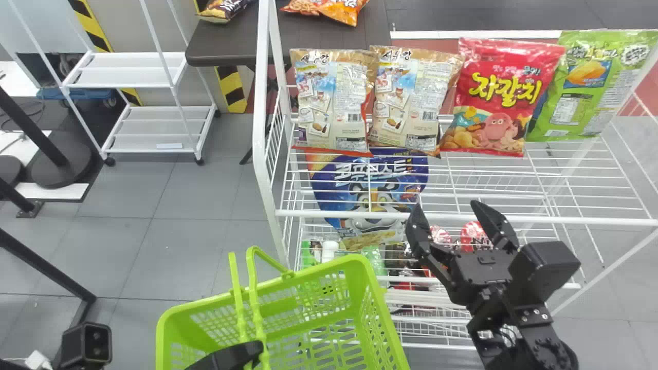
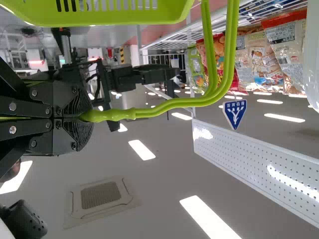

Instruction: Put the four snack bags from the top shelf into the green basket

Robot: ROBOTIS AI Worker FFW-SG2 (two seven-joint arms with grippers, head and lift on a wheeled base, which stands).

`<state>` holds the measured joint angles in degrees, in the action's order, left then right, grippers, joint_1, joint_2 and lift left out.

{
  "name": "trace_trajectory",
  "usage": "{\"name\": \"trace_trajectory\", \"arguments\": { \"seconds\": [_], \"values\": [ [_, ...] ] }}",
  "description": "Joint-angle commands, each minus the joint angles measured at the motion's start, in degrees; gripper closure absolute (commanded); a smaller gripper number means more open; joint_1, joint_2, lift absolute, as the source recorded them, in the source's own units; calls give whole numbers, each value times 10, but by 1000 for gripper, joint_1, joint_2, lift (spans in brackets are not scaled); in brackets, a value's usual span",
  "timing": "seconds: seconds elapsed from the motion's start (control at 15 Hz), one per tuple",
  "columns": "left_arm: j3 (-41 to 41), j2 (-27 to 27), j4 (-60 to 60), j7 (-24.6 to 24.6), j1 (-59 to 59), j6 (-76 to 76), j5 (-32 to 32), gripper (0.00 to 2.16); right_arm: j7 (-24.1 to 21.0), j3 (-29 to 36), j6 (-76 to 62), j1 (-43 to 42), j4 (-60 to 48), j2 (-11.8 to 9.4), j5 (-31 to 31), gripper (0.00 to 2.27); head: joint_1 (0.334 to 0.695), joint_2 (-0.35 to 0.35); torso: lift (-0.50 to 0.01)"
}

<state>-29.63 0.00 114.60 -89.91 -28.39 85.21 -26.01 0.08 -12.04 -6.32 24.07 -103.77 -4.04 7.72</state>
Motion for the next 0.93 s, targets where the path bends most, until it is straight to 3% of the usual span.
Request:
{"name": "trace_trajectory", "arguments": {
  "seconds": [0.0, 0.27, 0.6, 0.87],
  "values": [
    [-1, -1, -1, -7, 0, 0, 0, 2145, -2, -13, 3, -24, 17, 3, 0, 103, 695, 75, 0],
    [2, -1, -7, -7, 2, -2, 0, 2145, -10, -47, 28, -90, 55, 10, 3, 103, 695, 112, 0],
    [3, -1, -13, -7, 0, -2, 0, 2145, -9, -91, 24, -232, 187, 41, 24, 103, 695, 187, 0],
    [4, -1, -16, -7, 0, -4, 0, 2145, -5, -108, 3, -326, 295, 41, 33, 103, 695, 222, 0]
  ]
}}
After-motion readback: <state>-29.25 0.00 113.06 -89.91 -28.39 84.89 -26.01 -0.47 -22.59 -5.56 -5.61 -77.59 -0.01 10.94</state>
